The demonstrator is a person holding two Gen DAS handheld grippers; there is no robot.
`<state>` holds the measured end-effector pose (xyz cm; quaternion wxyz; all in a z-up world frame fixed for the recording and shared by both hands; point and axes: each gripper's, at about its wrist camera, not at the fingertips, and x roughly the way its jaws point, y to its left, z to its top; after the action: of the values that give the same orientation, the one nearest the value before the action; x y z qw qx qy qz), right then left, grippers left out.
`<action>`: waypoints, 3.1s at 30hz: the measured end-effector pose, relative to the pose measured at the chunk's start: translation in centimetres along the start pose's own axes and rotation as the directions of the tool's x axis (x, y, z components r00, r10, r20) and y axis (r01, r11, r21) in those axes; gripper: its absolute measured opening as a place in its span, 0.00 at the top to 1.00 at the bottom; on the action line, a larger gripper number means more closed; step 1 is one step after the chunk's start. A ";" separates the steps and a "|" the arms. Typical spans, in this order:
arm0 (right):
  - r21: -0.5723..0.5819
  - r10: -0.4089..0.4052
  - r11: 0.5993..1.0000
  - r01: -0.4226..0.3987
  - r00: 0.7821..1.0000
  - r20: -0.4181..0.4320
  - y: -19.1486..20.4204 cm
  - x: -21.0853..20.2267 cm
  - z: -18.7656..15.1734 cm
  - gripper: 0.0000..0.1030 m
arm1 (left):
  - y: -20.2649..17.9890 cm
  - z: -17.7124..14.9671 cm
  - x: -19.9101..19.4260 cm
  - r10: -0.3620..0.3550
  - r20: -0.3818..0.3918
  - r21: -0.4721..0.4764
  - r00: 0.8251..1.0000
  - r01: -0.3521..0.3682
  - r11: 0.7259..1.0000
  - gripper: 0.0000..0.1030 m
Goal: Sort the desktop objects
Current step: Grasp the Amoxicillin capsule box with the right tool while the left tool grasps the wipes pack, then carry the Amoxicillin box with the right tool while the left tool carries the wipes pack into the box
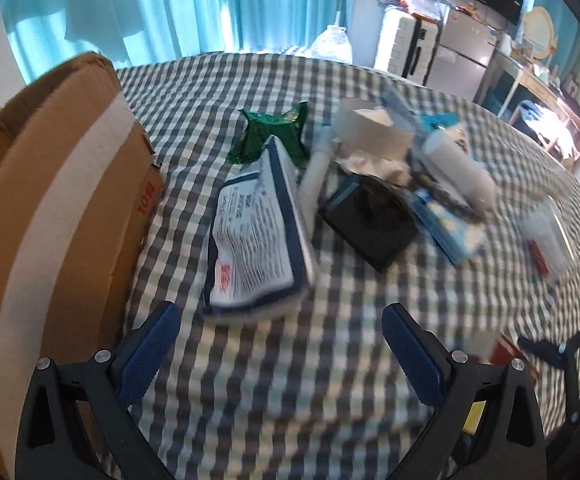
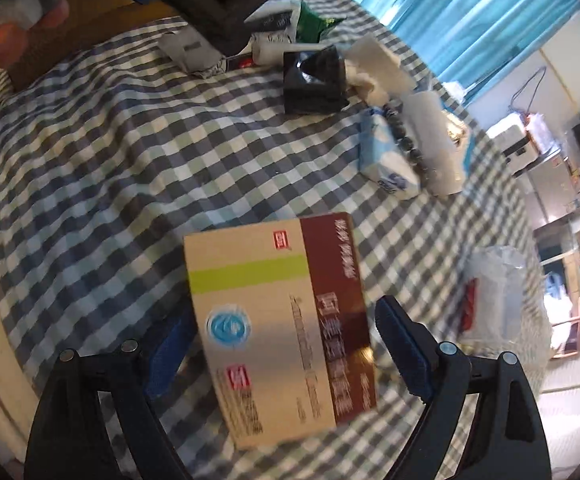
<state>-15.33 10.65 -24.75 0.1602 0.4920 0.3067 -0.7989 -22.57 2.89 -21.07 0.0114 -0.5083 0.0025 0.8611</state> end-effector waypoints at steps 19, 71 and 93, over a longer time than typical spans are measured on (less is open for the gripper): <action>0.598 0.207 0.772 -0.217 0.975 0.087 -7.2 -2.0 -4.9 0.22 | 3.1 0.7 2.1 -0.108 -0.061 -0.033 0.992 0.106 0.994 0.79; 0.706 0.204 0.656 -0.267 0.963 0.174 -5.7 -8.1 -5.1 0.22 | 2.7 -4.9 -4.0 -0.162 -0.031 0.009 0.986 0.163 0.987 0.81; 0.549 0.169 0.712 -0.439 0.865 0.472 -1.9 -23.6 10.8 0.22 | 15.9 0.6 -21.7 -0.099 0.235 -0.051 0.967 0.114 0.992 0.81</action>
<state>-12.85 3.97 0.32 0.1722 0.3926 -0.1093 -0.8968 -12.97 -13.41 -1.92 0.0415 -0.4036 -0.0539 0.9124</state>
